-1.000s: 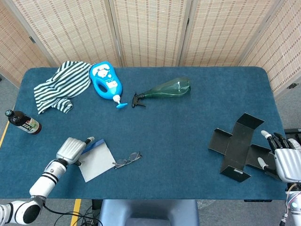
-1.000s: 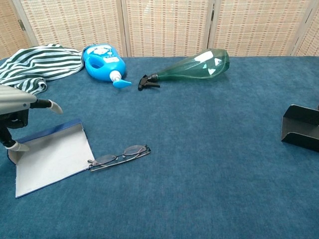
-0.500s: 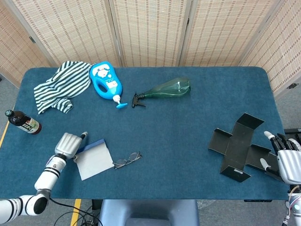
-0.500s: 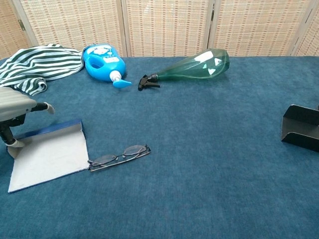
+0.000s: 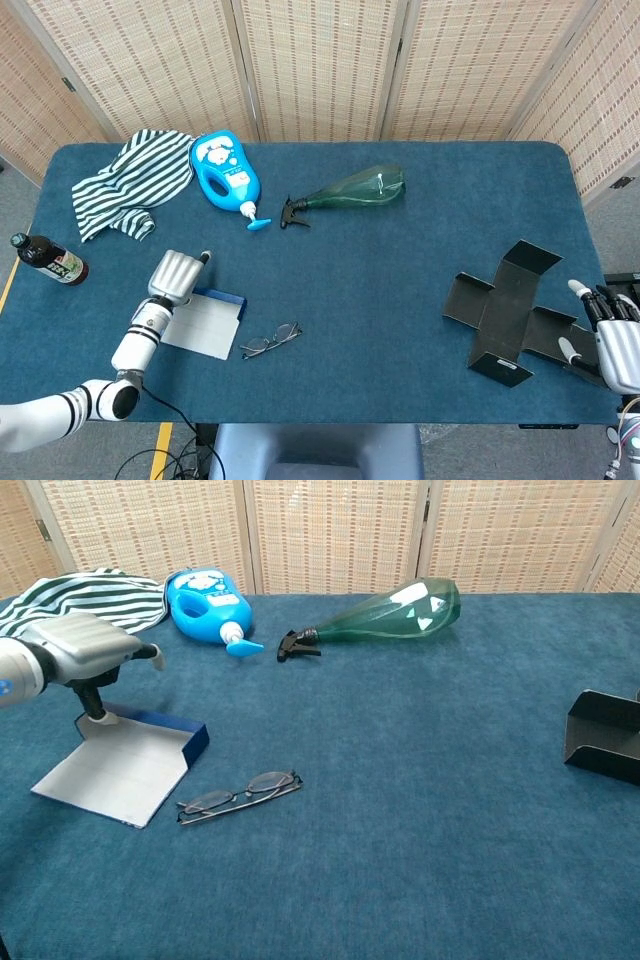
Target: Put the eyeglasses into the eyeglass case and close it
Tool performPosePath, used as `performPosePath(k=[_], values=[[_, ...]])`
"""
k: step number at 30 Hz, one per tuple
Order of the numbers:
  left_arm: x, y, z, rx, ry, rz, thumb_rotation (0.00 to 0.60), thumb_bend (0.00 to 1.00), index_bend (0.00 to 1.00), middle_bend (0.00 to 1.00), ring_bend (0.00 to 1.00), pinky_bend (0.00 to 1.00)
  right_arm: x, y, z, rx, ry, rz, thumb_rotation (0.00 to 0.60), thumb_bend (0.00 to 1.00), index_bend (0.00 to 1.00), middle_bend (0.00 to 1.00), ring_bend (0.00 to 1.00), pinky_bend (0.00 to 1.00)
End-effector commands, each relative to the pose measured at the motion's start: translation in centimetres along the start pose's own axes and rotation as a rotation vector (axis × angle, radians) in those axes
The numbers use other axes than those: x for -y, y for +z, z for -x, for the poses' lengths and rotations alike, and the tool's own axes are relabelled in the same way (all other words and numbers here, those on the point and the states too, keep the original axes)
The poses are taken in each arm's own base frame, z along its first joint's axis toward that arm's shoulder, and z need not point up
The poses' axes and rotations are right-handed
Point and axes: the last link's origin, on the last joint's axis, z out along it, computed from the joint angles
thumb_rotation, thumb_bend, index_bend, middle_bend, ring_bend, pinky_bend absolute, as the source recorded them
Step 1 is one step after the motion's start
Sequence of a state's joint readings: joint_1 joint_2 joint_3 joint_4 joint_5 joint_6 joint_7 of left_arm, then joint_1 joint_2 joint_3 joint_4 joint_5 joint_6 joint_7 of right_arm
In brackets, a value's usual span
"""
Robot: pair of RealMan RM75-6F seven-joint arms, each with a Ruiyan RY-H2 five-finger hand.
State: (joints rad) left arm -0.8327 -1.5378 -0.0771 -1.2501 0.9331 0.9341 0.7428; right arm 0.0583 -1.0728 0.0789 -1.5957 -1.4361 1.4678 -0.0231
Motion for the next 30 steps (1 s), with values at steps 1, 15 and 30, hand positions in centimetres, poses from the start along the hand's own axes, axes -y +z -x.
performPosePath(k=[1, 15, 30], values=[[-0.9, 1.3, -0.8, -0.002, -0.014, 0.005, 0.6, 0.24, 0.24, 1.0, 0.99, 1.0, -0.1, -0.1, 0.0, -0.002, 0.001, 0.006, 0.6, 0.28, 0.1, 0.21, 0.15, 0.21], [-2.2, 5.1, -3.9, -0.014, -0.113, -0.101, 0.6, 0.24, 0.24, 1.0, 1.0, 1.0, -0.5, -0.2, -0.1, -0.004, 0.009, 0.01, 0.6, 0.28, 0.1, 0.21, 0.15, 0.21], [-4.1, -0.6, -3.6, -0.012, -0.047, 0.102, 0.6, 0.24, 0.19, 1.0, 0.99, 1.0, -0.8, -0.3, 0.2, 0.007, 0.016, 0.013, 0.6, 0.28, 0.1, 0.21, 0.16, 0.21]])
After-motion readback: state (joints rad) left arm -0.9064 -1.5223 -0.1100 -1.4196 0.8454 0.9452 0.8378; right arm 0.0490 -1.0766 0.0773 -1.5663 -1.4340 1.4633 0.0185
